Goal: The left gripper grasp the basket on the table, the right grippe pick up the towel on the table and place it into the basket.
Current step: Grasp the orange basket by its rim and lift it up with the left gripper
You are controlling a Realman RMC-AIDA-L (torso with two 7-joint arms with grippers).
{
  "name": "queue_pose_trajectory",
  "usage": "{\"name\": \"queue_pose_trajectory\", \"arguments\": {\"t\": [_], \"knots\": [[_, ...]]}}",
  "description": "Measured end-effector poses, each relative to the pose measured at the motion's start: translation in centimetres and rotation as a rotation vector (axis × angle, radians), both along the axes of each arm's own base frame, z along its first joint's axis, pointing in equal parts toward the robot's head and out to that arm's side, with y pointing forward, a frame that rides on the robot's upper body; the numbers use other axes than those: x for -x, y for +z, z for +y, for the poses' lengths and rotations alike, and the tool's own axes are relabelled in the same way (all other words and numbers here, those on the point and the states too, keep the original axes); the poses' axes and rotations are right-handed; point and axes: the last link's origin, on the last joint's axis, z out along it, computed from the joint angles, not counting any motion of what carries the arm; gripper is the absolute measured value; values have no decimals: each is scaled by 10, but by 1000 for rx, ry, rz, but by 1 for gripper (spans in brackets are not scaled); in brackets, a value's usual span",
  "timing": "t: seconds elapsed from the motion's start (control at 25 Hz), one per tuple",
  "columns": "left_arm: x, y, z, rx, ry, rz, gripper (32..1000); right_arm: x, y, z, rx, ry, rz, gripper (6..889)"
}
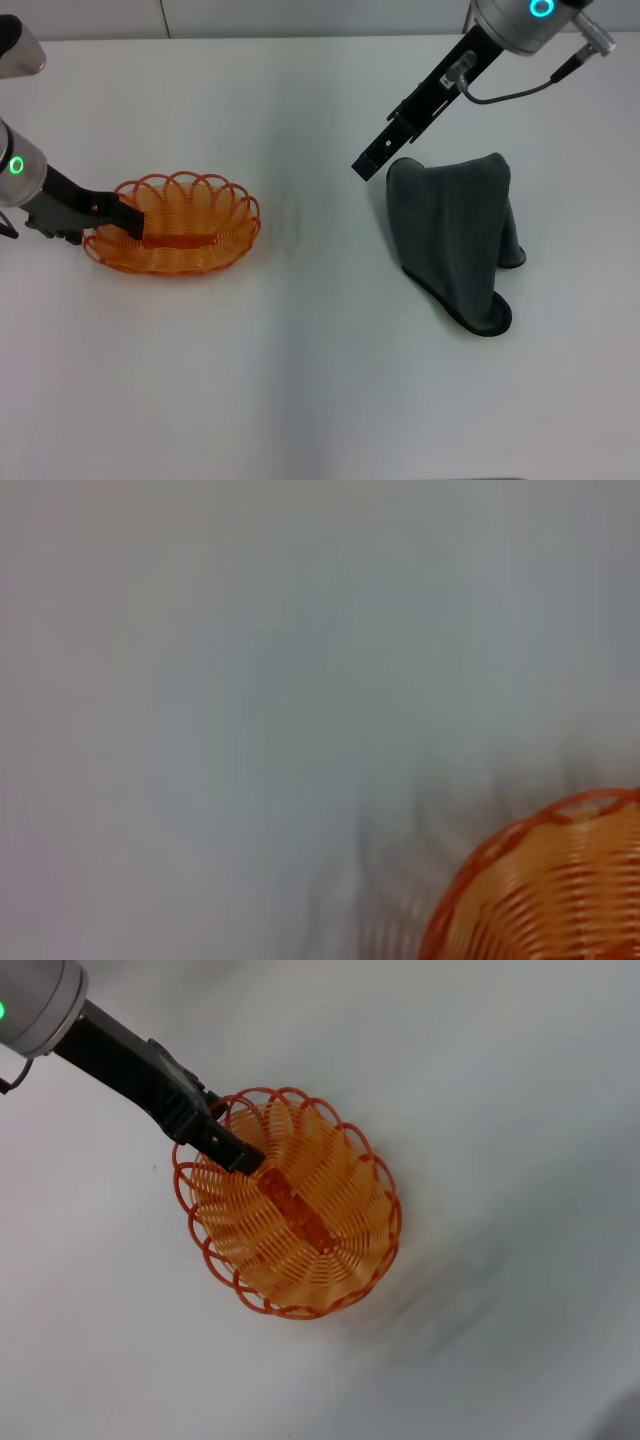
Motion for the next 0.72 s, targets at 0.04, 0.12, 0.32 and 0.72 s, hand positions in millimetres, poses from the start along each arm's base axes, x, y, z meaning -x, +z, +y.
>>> {"name": "queue_pose_trajectory", "arguments": {"t": [0.04,0.12,0.32,0.72], "knots": [[0,0,0,0,0,0,835,0,0,0,0,0,0,800],[0,0,0,1,0,0,834,0,0,0,0,0,0,799],[0,0,0,1,0,0,830,0,0,0,-1,0,-1,797],[0,0,0,-1,-2,4,537,0,0,0,-2,1,-2,792]]}}
